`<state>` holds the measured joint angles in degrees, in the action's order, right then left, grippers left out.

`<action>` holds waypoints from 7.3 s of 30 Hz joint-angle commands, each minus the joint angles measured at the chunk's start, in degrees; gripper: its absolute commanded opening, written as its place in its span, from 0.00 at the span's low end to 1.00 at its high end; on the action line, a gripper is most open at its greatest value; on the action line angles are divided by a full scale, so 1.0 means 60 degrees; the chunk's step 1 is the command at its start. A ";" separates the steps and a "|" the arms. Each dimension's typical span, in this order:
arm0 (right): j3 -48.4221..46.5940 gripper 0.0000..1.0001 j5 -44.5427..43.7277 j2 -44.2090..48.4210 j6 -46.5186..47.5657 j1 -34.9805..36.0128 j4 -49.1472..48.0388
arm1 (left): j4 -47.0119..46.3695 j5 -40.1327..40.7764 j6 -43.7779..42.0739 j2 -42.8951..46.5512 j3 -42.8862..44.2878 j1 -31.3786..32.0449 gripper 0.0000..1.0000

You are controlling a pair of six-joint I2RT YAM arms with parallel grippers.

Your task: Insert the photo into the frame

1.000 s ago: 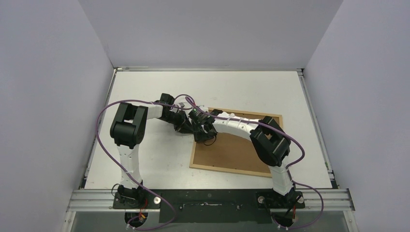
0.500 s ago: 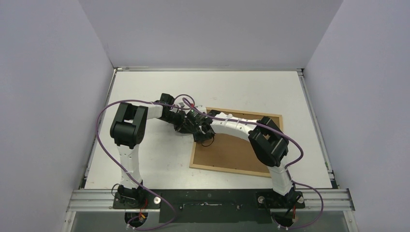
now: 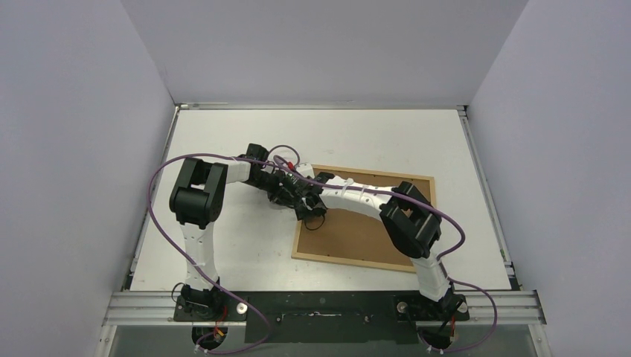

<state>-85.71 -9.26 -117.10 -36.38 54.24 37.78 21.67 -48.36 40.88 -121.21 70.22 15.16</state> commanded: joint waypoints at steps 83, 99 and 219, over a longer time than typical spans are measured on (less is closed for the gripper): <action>0.7546 0.89 0.5776 0.6523 0.0364 -1.1400 -0.0543 | 0.1733 0.3241 -0.1633 -0.0623 0.3518 0.0906 0.54; 0.6011 0.87 0.5059 0.4856 0.1329 -0.6543 -0.1352 | 0.2462 0.2759 -0.2503 -0.2717 0.6923 0.0051 0.53; -0.2341 0.10 0.0500 -0.1470 0.3045 0.1881 0.2503 | 0.3646 0.6824 -0.1740 0.5147 0.0952 -0.5148 0.97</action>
<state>-101.08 -2.48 -125.99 -14.13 64.31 52.10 45.23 -5.21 29.82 -93.73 76.40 -15.59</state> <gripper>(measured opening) 0.190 0.971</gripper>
